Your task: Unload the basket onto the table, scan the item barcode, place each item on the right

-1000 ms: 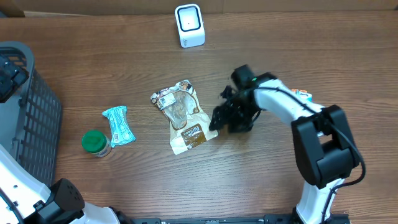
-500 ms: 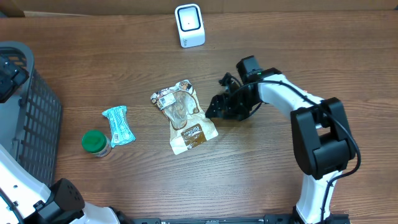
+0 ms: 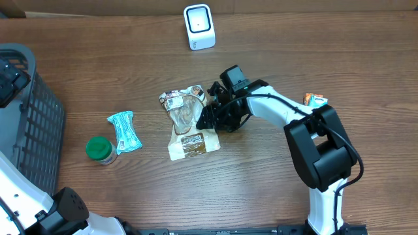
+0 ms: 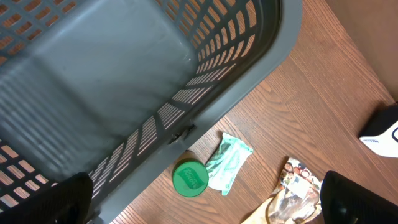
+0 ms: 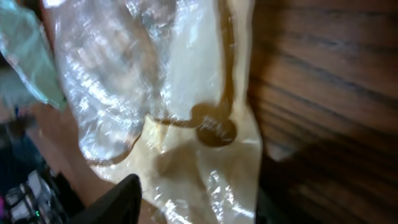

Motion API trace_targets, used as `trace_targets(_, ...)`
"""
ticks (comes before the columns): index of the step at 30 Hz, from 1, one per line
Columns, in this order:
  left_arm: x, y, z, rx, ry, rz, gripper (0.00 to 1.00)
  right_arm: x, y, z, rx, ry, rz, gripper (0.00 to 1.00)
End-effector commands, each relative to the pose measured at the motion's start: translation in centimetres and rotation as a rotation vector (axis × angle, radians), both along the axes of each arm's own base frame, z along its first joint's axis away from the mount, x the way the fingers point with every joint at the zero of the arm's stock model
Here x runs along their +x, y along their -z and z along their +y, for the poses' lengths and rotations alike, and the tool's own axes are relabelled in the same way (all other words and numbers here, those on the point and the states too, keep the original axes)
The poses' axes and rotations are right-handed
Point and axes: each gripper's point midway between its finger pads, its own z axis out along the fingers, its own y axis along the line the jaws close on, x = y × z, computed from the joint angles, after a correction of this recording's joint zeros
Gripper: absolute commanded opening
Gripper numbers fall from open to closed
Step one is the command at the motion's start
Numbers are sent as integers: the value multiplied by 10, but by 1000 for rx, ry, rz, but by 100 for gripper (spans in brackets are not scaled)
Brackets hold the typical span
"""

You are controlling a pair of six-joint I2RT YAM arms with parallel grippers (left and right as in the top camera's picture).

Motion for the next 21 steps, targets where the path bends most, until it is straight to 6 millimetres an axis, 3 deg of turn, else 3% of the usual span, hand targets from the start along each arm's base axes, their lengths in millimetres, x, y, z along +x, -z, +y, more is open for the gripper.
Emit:
trace_targets(1,1,-1,-3,3,23,-2,100,-6,52,-20,-197,72,35,44)
trace_targets(5,1,-1,-3,3,23,-2,100,-7,52,-18,-197,67,35,4)
trace_targets(16,1,-1,-3,3,23,-2,99,-5,46,-28,-211,92,61,4)
trace_targets(21,1,-1,-3,3,23,-2,100,14,-6,-57,-229,159,-22,4)
